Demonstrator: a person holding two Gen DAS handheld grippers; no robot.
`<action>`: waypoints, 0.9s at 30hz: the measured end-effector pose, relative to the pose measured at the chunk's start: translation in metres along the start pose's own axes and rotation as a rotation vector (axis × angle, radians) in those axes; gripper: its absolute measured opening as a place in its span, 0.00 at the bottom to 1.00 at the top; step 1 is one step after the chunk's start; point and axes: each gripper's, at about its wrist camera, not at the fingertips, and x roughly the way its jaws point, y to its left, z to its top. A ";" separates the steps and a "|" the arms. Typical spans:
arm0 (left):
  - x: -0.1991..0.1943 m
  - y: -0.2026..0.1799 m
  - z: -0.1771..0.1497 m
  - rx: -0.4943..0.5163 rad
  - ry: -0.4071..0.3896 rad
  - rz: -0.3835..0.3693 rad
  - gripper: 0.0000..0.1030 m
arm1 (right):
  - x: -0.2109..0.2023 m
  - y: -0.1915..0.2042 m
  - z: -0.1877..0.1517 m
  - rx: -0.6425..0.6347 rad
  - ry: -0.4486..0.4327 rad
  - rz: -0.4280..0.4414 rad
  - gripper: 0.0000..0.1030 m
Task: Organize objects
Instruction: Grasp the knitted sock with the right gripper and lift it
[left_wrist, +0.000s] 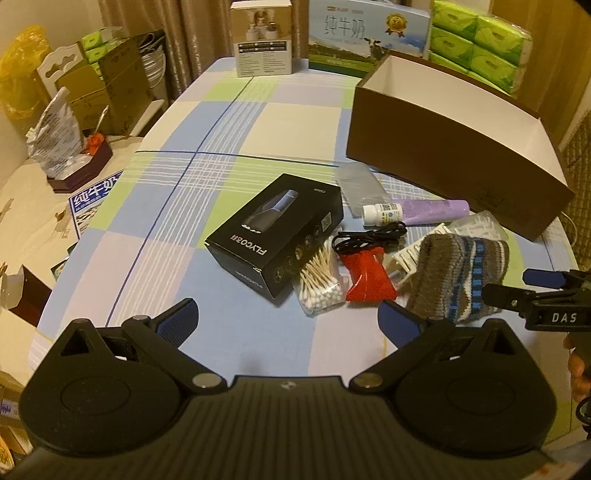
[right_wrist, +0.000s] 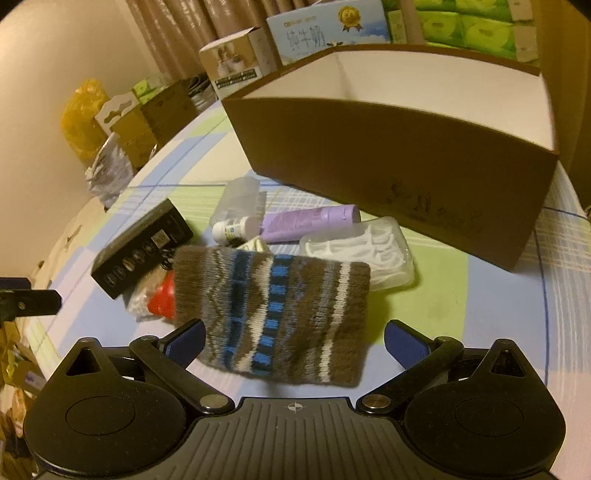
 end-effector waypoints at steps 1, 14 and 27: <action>0.001 -0.001 0.000 -0.006 0.001 0.009 0.99 | 0.003 -0.002 0.000 -0.002 0.002 0.005 0.98; 0.010 0.011 -0.003 -0.012 0.002 0.053 0.99 | 0.020 -0.020 0.000 0.005 -0.001 0.077 0.10; 0.057 0.032 0.042 0.243 -0.020 -0.115 0.99 | -0.057 0.014 0.016 0.166 -0.200 -0.026 0.08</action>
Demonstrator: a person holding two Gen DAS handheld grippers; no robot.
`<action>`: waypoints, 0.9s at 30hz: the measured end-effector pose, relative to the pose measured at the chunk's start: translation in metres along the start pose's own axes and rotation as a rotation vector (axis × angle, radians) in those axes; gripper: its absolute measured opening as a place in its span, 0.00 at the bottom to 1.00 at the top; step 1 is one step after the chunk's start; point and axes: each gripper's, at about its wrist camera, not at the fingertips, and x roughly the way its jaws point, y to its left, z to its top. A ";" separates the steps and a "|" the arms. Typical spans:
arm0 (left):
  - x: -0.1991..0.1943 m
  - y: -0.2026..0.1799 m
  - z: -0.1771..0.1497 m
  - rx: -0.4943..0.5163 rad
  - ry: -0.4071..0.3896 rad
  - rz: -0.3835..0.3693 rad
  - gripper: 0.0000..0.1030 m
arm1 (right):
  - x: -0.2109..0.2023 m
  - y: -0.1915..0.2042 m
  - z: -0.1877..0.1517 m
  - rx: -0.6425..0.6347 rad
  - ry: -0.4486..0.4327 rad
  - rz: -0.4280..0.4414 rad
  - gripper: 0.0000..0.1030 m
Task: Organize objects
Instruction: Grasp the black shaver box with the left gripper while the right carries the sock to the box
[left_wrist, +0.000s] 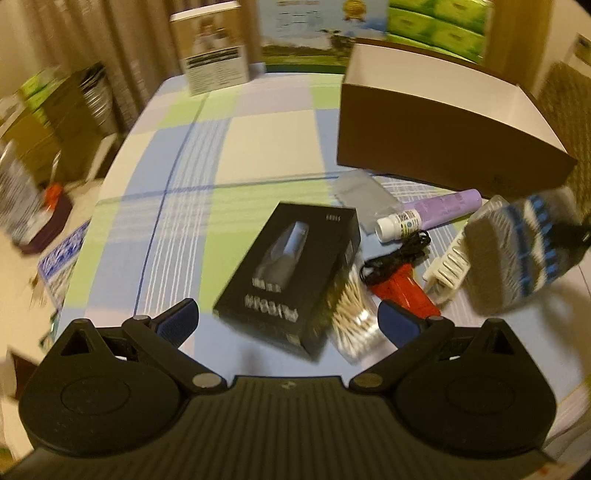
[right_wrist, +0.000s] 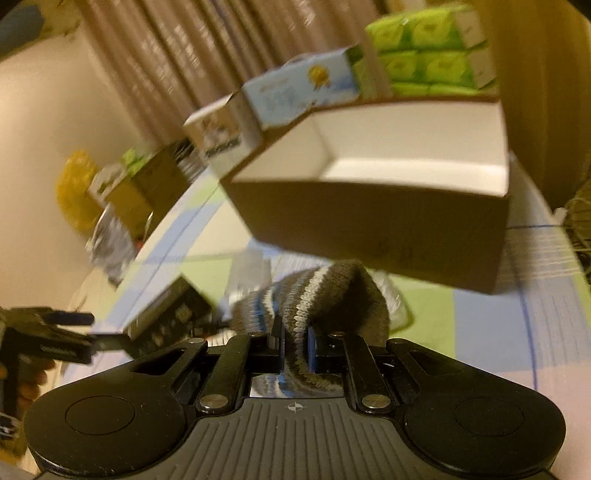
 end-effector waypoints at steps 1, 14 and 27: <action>0.006 0.003 0.005 0.025 0.002 -0.022 0.99 | -0.003 0.003 0.001 0.016 -0.015 -0.020 0.08; 0.080 0.018 0.035 0.245 0.064 -0.182 0.96 | -0.029 0.028 -0.003 0.236 -0.139 -0.228 0.08; 0.079 0.023 0.035 0.231 0.047 -0.242 0.76 | -0.053 0.032 -0.001 0.316 -0.181 -0.242 0.08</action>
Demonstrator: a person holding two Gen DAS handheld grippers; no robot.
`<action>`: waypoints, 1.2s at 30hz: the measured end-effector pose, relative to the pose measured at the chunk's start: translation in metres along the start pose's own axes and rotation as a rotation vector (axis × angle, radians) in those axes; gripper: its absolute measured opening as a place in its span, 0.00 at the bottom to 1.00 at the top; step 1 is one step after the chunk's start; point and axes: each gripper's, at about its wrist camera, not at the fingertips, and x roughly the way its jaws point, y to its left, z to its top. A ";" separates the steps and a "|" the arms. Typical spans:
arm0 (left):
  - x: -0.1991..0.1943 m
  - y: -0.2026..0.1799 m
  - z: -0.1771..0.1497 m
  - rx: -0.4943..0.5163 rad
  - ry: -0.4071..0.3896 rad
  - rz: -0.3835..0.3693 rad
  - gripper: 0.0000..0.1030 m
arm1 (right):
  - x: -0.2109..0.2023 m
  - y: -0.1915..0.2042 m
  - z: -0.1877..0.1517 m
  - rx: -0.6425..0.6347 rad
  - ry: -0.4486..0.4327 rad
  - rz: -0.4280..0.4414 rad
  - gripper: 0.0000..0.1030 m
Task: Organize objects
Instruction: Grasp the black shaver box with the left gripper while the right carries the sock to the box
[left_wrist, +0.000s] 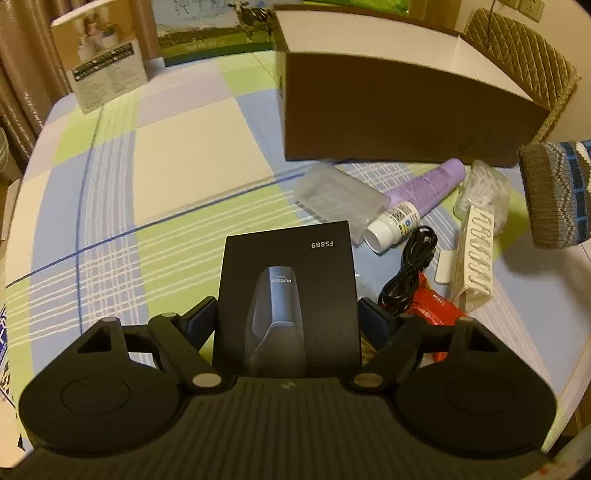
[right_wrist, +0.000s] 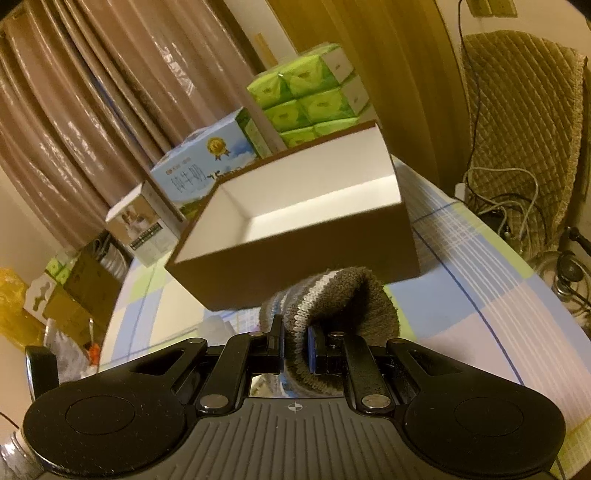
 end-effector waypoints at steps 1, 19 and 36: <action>-0.003 0.001 0.000 -0.008 -0.008 0.006 0.76 | 0.000 0.001 0.003 -0.001 -0.003 0.009 0.08; -0.068 -0.020 0.093 -0.050 -0.212 0.080 0.76 | 0.027 0.000 0.091 0.000 -0.058 0.183 0.08; 0.006 -0.093 0.238 0.014 -0.236 0.054 0.76 | 0.116 -0.045 0.161 0.190 -0.036 0.158 0.08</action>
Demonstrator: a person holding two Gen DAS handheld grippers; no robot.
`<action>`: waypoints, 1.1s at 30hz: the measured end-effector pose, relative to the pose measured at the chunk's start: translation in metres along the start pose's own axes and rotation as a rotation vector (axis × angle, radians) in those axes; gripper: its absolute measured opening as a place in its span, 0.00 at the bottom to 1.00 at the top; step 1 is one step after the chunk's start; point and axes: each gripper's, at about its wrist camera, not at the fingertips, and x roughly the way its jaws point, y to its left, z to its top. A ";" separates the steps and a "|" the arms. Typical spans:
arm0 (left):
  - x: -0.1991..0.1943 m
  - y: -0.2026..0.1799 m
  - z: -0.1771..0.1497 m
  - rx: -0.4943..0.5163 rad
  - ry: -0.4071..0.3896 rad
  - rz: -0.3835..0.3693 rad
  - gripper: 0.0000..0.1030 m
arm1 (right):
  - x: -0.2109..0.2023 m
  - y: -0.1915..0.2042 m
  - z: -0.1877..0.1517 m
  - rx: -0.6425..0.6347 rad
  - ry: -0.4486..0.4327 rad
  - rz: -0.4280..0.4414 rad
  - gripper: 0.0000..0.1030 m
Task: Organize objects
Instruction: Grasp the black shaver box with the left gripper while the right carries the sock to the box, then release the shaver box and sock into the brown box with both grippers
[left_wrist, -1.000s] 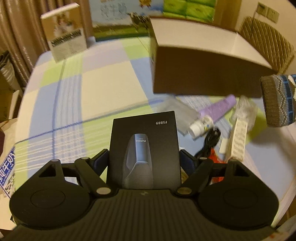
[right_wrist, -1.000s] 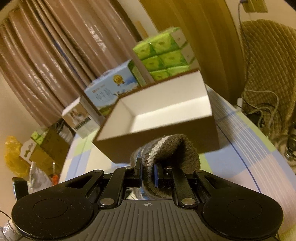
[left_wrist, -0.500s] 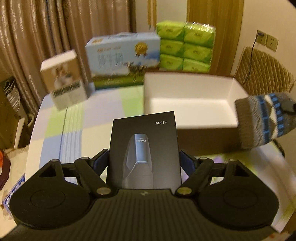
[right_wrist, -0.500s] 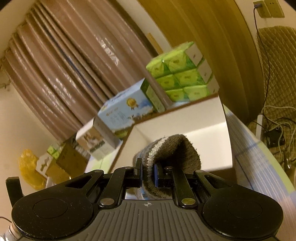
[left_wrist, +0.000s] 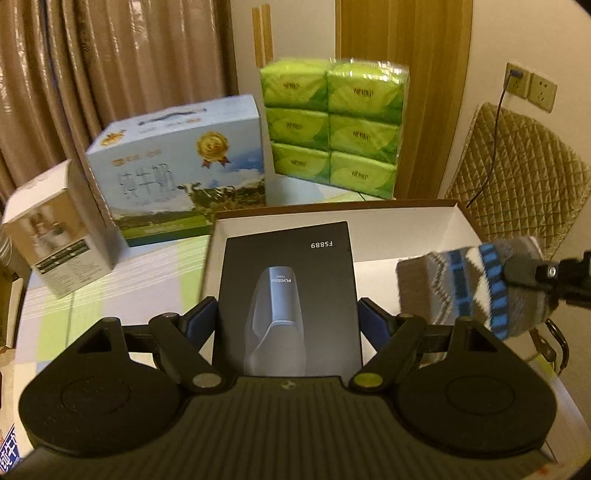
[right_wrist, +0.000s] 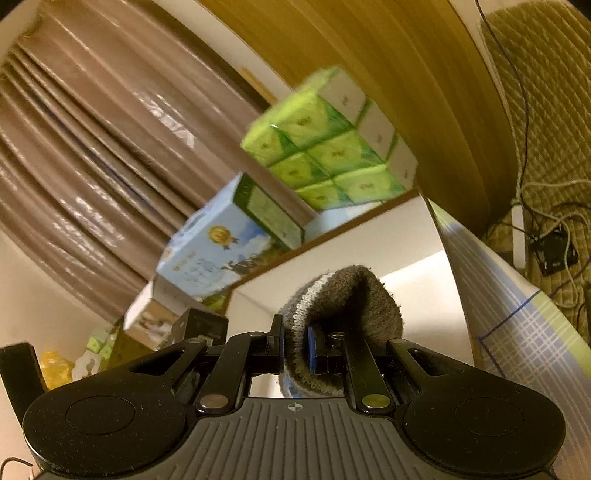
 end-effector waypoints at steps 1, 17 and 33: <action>0.008 -0.002 0.001 -0.001 0.012 0.000 0.76 | 0.006 -0.004 0.001 0.003 0.008 -0.009 0.08; 0.109 -0.018 -0.005 -0.001 0.210 0.052 0.77 | 0.059 -0.028 0.005 0.021 0.095 -0.049 0.08; 0.098 -0.005 -0.003 0.027 0.200 0.085 0.86 | 0.084 -0.014 -0.005 -0.237 0.180 -0.111 0.80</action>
